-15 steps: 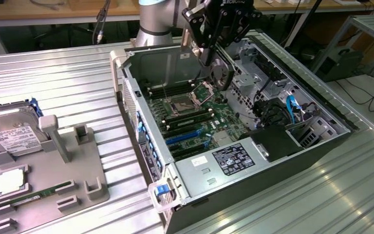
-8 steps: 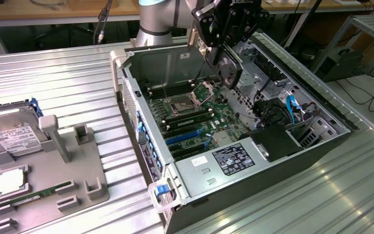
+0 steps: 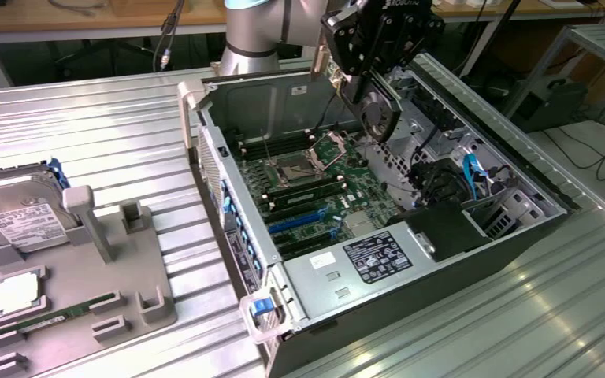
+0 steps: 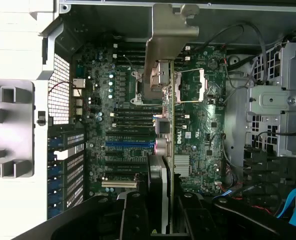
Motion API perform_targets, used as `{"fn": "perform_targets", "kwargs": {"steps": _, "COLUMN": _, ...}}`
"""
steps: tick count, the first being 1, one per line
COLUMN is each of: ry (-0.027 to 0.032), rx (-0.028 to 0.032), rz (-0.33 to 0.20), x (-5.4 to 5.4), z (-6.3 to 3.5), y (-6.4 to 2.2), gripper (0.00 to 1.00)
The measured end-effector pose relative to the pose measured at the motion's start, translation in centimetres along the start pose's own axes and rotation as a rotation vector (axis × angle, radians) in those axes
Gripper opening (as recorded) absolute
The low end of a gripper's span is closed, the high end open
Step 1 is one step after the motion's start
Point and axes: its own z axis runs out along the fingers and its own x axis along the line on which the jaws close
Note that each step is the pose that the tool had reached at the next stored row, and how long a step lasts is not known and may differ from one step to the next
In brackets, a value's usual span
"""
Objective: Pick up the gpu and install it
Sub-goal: 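Pick up the gpu and move the gpu toward the slot, then insert the gpu into the slot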
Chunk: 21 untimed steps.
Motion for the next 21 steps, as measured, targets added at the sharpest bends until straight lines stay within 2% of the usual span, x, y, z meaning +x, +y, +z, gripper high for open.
{"fn": "perform_targets", "kwargs": {"steps": 9, "ry": 0.0000, "rx": -0.0001, "rz": 0.000, "x": 0.00, "z": 0.00, "y": 0.00, "gripper": 0.28}}
{"fn": "perform_targets", "kwargs": {"steps": 14, "ry": 0.0009, "rx": -0.0003, "rz": -0.017, "x": 0.00, "z": 0.00, "y": 0.00, "gripper": 0.28}}
{"fn": "perform_targets", "kwargs": {"steps": 20, "ry": 0.0048, "rx": -0.0012, "rz": -0.094, "x": 0.00, "z": 0.00, "y": 0.00, "gripper": 0.28}}
{"fn": "perform_targets", "kwargs": {"steps": 21, "ry": 0.0061, "rx": -0.0016, "rz": -0.119, "x": 0.00, "z": 0.00, "y": 0.00, "gripper": 0.28}}
